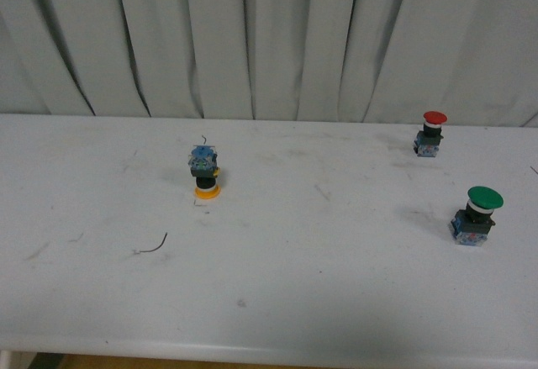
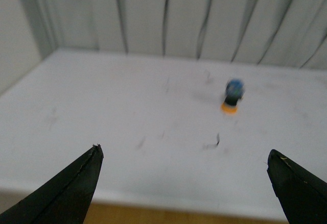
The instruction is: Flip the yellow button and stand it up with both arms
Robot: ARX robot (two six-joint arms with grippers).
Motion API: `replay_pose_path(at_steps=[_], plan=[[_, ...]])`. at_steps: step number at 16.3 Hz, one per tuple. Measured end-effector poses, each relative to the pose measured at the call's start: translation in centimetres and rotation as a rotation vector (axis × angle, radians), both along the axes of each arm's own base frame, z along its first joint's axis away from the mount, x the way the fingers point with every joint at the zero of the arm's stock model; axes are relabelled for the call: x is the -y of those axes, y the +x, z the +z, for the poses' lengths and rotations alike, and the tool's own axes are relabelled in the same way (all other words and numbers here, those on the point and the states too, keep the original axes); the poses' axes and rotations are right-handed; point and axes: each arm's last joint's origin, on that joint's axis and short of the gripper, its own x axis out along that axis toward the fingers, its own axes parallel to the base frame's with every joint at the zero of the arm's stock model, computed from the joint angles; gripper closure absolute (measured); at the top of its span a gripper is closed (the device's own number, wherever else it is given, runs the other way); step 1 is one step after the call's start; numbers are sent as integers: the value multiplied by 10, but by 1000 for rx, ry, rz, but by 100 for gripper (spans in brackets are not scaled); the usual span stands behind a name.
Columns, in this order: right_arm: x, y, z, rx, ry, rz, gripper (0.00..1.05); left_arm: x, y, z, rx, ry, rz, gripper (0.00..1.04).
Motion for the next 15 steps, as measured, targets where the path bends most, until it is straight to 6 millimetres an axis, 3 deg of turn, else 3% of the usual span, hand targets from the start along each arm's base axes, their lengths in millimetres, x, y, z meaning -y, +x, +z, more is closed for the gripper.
replay_pose_path(at_steps=[1, 5, 7, 9, 12, 15], plan=[[0, 0, 0, 0, 0, 0, 6, -4, 5, 6, -172, -27, 89, 7], [0, 0, 0, 1, 0, 1, 6, -20, 38, 33, -82, -41, 71, 7], [0, 0, 0, 0, 0, 0, 6, -22, 85, 46, -67, -10, -26, 7], [0, 0, 0, 0, 0, 0, 6, -18, 152, 52, -102, 33, -112, 7], [0, 0, 0, 0, 0, 0, 6, -1, 250, 25, -322, 29, -190, 7], [0, 0, 0, 0, 0, 0, 6, 28, 311, 1, -454, 22, -263, 7]])
